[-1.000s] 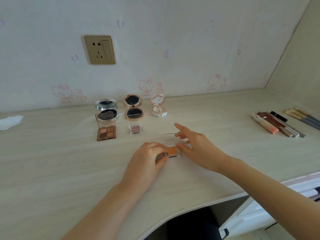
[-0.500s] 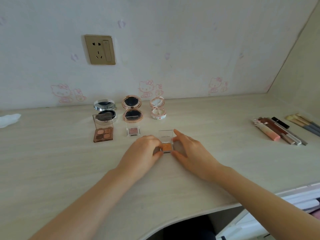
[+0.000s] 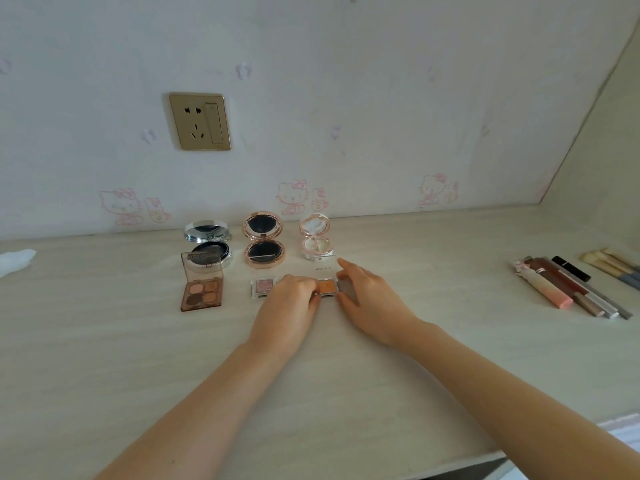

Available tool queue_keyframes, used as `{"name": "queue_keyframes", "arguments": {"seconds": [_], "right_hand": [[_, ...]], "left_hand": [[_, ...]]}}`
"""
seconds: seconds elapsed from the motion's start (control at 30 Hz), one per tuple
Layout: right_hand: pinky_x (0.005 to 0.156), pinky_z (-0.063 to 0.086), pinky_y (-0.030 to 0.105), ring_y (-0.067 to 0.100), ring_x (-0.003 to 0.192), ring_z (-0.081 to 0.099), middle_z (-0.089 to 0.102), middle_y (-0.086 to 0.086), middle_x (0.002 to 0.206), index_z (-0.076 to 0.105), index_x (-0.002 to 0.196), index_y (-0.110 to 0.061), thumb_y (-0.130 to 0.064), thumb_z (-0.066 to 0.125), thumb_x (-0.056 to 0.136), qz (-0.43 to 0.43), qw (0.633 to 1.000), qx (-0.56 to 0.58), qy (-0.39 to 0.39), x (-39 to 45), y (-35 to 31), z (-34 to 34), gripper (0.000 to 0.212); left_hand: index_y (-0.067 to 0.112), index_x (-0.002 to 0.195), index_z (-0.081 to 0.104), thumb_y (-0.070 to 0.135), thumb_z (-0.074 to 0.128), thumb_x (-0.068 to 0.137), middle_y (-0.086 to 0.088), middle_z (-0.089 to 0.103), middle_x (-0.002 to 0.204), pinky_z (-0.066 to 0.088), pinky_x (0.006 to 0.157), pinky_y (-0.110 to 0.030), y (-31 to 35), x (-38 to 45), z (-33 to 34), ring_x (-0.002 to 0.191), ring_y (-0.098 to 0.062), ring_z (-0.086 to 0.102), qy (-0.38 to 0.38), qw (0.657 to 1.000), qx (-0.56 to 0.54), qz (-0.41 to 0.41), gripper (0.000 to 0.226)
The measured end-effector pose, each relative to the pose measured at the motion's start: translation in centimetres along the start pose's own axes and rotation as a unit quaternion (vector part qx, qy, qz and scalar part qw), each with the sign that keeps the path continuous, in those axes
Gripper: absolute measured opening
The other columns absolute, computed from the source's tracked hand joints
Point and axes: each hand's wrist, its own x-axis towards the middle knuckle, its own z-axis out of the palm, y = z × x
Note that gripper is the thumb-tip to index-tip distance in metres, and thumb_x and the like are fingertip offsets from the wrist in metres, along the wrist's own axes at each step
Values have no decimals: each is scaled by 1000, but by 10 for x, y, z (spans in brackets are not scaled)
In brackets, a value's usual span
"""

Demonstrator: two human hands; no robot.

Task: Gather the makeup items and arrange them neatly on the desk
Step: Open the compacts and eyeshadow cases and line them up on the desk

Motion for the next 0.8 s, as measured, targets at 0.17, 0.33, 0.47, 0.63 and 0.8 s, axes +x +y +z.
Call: {"name": "queue_keyframes", "arguments": {"seconds": [0.17, 0.33, 0.47, 0.63, 0.8], "right_hand": [[99, 41, 34, 23, 120, 50, 54, 5, 130, 34, 144, -10, -18, 47, 96, -1, 1000, -4, 8, 6, 3, 1, 50], [100, 40, 33, 23, 122, 48, 52, 5, 133, 36, 143, -10, -18, 47, 96, 3, 1000, -5, 12, 7, 4, 3, 49], [99, 41, 34, 24, 122, 49, 52, 6, 133, 36, 143, -11, -18, 46, 96, 7, 1000, -5, 9, 7, 4, 3, 48], [102, 38, 33, 23, 126, 45, 49, 5, 138, 31, 145, -13, -19, 46, 96, 20, 1000, -6, -2, -2, 9, -4, 52], [102, 36, 28, 21, 128, 44, 47, 4, 141, 30, 145, -14, -18, 47, 95, 31, 999, -33, -1, -24, 31, -32, 53]], "left_hand": [[8, 96, 69, 12, 53, 94, -7, 68, 93, 42, 80, -35, 0, 7, 4, 93, -24, 56, 15, 1000, 8, -9, 17], [8, 97, 69, 12, 55, 93, -8, 67, 92, 41, 80, -32, -1, 9, 6, 93, -23, 56, 23, 1000, 4, -11, 15], [9, 93, 69, 11, 56, 91, -7, 68, 90, 43, 80, -35, -2, 10, 7, 92, -24, 56, 21, 1000, 3, -12, 14], [7, 97, 68, 9, 62, 86, -5, 69, 96, 47, 81, -37, 6, 3, 4, 97, -26, 58, 39, 999, 18, 5, 12], [12, 111, 69, 18, 64, 88, 2, 67, 113, 50, 87, -36, 36, -1, 13, 113, -18, 54, 41, 998, 13, 45, 24]]}}
